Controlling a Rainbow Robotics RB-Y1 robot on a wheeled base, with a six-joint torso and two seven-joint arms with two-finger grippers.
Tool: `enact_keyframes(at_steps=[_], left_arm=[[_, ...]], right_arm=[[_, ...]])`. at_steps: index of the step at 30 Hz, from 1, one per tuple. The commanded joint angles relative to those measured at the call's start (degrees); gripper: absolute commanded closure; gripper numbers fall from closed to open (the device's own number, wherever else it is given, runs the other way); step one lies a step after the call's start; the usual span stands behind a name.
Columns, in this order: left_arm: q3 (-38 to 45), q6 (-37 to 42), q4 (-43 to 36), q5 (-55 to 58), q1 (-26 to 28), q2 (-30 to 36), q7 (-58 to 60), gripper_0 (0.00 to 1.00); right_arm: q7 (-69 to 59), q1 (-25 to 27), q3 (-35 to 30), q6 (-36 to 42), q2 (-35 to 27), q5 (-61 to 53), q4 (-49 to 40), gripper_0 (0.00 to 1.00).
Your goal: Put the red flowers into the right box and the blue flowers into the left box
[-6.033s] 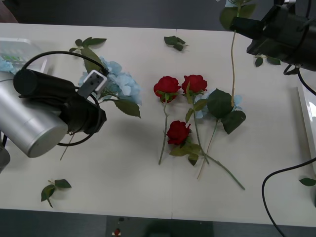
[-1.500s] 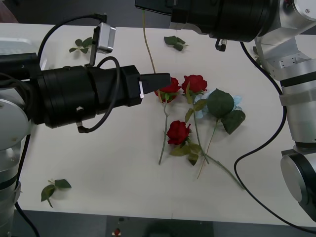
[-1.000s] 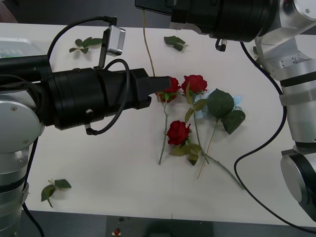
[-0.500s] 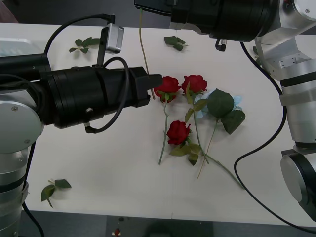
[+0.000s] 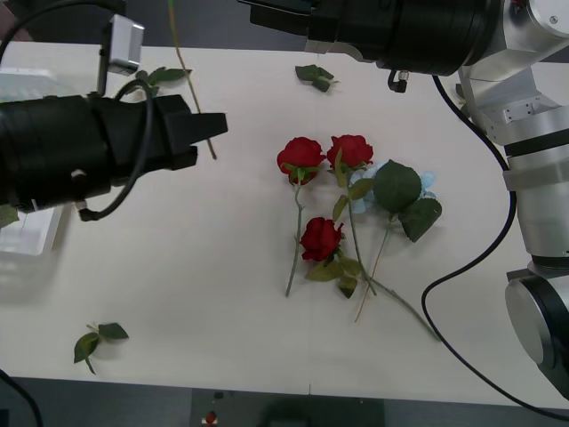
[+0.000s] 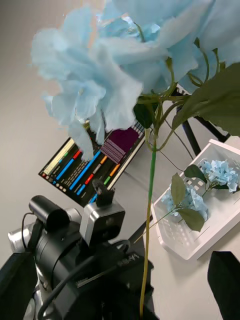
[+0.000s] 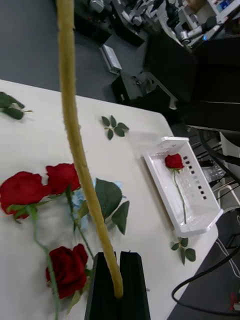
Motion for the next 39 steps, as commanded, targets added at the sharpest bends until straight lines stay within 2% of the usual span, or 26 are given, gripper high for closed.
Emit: enact_keyframes(at_steps=[1, 5, 10, 11, 13, 18, 28, 39], left_arm=[[6.6, 3.48, -2.24, 3.52, -1.71, 4.58, 1.72, 1.0], [10.91, 4.18, -2.15, 5.72, 0.49, 9.24, 1.72, 1.0], [17.15, 4.18, -2.06, 7.91, 5.76, 14.69, 1.54, 1.0], [17.77, 4.18, -2.06, 7.91, 6.29, 15.04, 1.45, 1.0], [20.23, 4.18, -1.71, 7.56, 8.31, 15.83, 1.28, 1.0], [23.83, 4.18, 0.66, 6.24, 12.09, 17.41, 0.14, 1.0], [26.47, 4.09, 6.99, -5.27, 19.91, 21.63, -2.06, 1.0], [24.62, 4.09, 17.1, -12.48, 22.02, 24.45, -4.43, 1.0]], right_arm=[[-1.54, -2.34, -0.78, 0.0, 1.2, 0.14, -2.23, 0.0], [-1.54, -2.34, -0.78, 0.0, 1.2, 0.14, -2.23, 0.0], [-1.54, -2.34, -0.78, 0.0, 1.2, 0.14, -2.23, 0.0], [-1.54, 0.12, -0.07, 0.44, 1.64, 0.32, -1.44, 0.0], [-1.89, 1.0, 0.28, 0.35, 1.38, 0.32, -1.44, 0.0], [-3.91, 2.05, 1.6, -0.09, -1.78, 0.05, -1.7, 0.0], [-21.75, 3.72, 7.48, 0.61, -10.75, 3.92, -1.79, 0.0], [-43.37, 3.81, 7.66, 15.47, -14.35, 23.7, -3.29, 0.0]])
